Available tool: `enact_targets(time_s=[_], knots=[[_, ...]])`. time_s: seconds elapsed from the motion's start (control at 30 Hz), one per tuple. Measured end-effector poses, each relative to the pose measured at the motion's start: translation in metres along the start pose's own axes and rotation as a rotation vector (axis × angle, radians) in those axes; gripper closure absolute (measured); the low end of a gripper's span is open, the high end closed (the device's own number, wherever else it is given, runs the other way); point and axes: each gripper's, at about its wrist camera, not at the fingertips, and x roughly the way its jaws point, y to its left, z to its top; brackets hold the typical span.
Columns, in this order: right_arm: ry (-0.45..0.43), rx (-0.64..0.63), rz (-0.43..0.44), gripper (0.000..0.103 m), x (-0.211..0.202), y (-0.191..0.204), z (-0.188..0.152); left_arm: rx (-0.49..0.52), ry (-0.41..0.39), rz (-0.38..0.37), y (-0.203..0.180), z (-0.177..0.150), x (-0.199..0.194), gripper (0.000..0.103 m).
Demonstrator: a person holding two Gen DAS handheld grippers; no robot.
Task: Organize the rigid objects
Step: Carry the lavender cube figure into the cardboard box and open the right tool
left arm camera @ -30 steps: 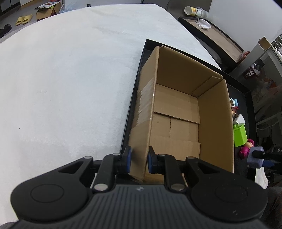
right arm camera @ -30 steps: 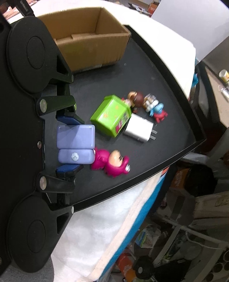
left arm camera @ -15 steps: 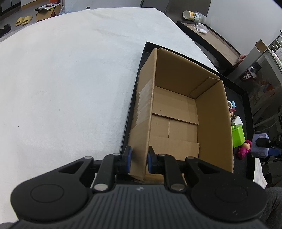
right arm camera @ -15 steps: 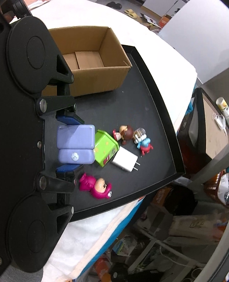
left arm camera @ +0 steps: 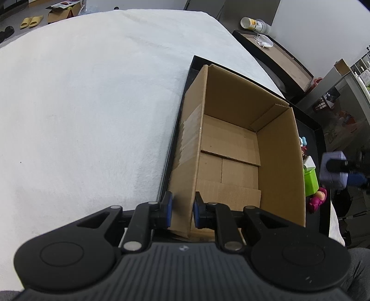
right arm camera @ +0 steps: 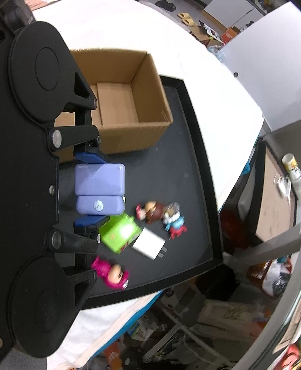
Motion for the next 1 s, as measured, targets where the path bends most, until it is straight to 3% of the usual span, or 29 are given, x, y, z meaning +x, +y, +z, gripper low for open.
enact_targets(time_s=[0.47, 1.0], knots=[[-0.084, -0.082, 0.018, 0.059, -0.012, 0.062, 0.007, -0.03, -0.013, -0.056, 0.012, -0.002, 0.001, 0.085], [-0.043, -0.179, 0.025, 0.059, 0.016, 0.108, 0.007, -0.028, -0.026, -0.071, 0.014, -0.005, 0.0, 0.084]])
